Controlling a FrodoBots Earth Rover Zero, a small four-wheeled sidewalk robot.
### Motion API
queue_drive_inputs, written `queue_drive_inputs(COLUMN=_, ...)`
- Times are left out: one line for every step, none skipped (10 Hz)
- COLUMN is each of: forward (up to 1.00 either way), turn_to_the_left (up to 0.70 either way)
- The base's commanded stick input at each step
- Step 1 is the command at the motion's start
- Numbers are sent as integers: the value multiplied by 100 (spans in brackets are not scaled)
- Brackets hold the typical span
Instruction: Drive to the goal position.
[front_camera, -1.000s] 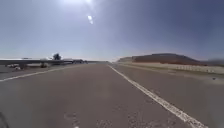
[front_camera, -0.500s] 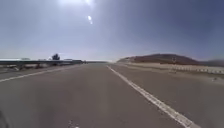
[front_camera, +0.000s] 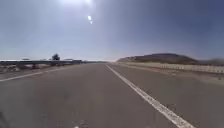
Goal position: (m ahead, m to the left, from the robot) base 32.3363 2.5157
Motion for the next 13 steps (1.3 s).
queue_drive_inputs(forward=100, turn_to_the_left=0)
queue_drive_inputs(forward=100, turn_to_the_left=0)
queue_drive_inputs(forward=100, turn_to_the_left=0)
queue_drive_inputs(forward=100, turn_to_the_left=0)
queue_drive_inputs(forward=100, turn_to_the_left=0)
queue_drive_inputs(forward=100, turn_to_the_left=0)
queue_drive_inputs(forward=100, turn_to_the_left=0)
queue_drive_inputs(forward=100, turn_to_the_left=0)
queue_drive_inputs(forward=100, turn_to_the_left=0)
queue_drive_inputs(forward=100, turn_to_the_left=0)
queue_drive_inputs(forward=100, turn_to_the_left=0)
queue_drive_inputs(forward=100, turn_to_the_left=0)
queue_drive_inputs(forward=100, turn_to_the_left=0)
